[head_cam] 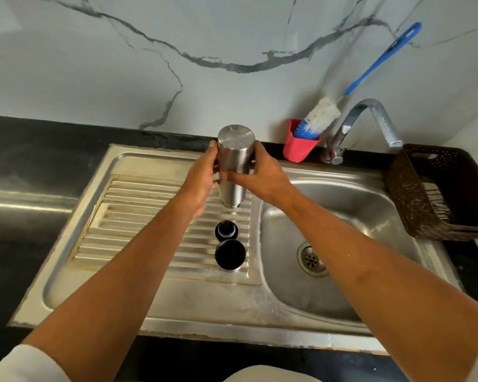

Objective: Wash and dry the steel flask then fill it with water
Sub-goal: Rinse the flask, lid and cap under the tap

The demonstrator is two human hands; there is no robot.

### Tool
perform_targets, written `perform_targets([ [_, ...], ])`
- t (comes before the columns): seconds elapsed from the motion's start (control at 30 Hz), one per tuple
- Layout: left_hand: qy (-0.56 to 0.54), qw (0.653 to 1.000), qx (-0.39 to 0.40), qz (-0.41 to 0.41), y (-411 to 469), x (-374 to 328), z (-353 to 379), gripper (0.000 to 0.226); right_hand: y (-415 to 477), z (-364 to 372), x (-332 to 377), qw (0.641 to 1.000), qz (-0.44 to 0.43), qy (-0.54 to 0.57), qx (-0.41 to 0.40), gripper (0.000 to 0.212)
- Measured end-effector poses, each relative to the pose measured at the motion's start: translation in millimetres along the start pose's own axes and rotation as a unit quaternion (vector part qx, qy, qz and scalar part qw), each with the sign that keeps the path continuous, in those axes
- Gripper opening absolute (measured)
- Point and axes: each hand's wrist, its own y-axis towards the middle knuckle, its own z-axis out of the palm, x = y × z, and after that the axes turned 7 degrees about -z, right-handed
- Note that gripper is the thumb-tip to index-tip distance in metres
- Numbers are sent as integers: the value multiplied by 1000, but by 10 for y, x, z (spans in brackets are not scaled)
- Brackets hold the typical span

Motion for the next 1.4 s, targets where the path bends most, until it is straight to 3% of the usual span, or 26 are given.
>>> perform_targets([
  [0.2, -10, 1000, 2, -3, -50, -4, -7, 34, -2, -78, -70, 999, 27, 20, 34, 98],
  [0.43, 15, 1000, -20, 8, -43, 73, -112, 53, -51, -208, -92, 995, 62, 14, 75, 102],
  [0.5, 51, 997, -53, -9, -58, 179, -175, 48, -127, -222, -169, 992, 92, 0, 88, 101],
  [0.67, 138, 980, -92, -113, -177, 590, -248, 19, -406, -68, -384, 972, 161, -44, 163, 59],
  [0.73, 173, 972, -83, -138, -221, 721, -230, 24, -488, 62, -379, 966, 172, -18, 193, 42],
  [0.87, 187, 968, -66, -152, -292, 778, -129, 41, -554, 285, -311, 958, 187, 29, 216, 30],
  [1.0, 176, 975, -58, -127, -358, 616, 67, 40, -518, 171, -322, 966, 178, 83, 166, 15],
  [1.2, 128, 990, -10, -63, -211, 378, 806, 40, -660, -623, -612, 976, 175, 105, 80, 36],
  [1.4, 101, 987, 68, -103, 171, 315, 1847, 35, -866, -1395, -1197, 974, 198, 88, -64, 38],
])
